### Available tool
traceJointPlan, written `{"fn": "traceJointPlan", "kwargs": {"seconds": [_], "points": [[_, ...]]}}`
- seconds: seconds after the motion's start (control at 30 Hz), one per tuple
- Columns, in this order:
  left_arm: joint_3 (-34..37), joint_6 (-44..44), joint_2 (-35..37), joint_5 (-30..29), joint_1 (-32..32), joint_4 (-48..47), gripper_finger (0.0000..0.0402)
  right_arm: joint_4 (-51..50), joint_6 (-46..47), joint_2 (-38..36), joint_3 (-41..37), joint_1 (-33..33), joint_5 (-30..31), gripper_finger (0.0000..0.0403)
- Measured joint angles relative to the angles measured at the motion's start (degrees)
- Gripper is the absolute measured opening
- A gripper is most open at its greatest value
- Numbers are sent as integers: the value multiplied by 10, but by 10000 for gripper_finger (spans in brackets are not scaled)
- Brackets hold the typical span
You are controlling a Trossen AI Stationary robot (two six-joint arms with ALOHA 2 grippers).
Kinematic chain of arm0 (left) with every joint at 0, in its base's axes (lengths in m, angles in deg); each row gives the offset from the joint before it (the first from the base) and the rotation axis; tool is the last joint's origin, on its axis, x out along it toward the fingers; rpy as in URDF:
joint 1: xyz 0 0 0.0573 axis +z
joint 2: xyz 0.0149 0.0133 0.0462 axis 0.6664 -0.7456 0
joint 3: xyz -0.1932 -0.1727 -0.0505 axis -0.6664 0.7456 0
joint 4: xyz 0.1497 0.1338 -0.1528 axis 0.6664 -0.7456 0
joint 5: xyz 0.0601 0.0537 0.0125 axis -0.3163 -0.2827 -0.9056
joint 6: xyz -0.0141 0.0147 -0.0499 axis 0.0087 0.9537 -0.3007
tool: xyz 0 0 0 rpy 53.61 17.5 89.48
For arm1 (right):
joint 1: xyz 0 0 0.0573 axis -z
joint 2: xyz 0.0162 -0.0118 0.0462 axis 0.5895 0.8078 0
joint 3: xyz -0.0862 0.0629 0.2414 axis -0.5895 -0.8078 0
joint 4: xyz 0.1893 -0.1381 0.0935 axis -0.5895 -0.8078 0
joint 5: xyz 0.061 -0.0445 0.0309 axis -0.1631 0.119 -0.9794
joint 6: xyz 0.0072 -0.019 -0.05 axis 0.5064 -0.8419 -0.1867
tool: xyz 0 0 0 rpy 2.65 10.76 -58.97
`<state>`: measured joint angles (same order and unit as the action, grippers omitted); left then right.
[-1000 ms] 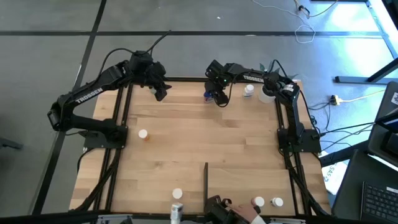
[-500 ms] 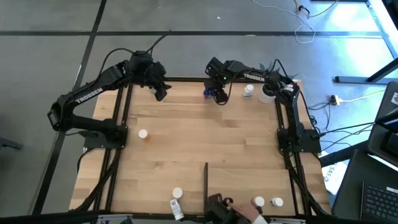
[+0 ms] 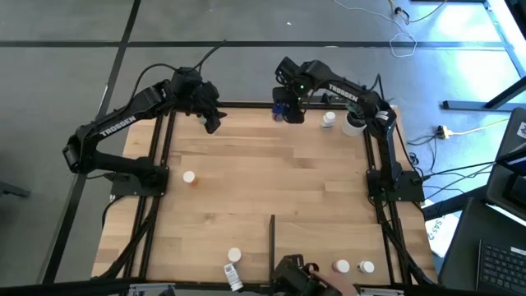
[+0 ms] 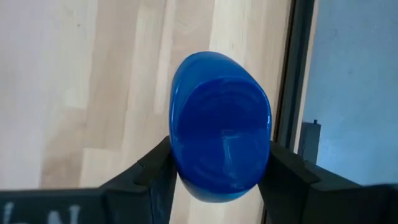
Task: Pick and place medicine bottles onto shelf by color
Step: Put the blue pill bottle onto the shelf
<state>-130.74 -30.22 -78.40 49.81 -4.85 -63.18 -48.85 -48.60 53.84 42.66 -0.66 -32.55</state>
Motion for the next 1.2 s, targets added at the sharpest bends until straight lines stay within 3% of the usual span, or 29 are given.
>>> {"fn": "traceJointPlan", "kwargs": {"seconds": [0.23,0.53,0.73,0.83,1.2], "points": [[0,0,0,0,0,0,198,-73,42,-2,60,0,0,185],[0,0,0,0,0,0,198,-91,99,-62,62,-3,5,185],[0,0,0,0,0,12,198,-129,126,-110,62,-35,11,187],[0,-3,0,8,0,12,198,-147,131,-135,61,-62,44,187],[0,46,0,214,-10,40,198,-173,284,-252,28,-138,60,188]]}}
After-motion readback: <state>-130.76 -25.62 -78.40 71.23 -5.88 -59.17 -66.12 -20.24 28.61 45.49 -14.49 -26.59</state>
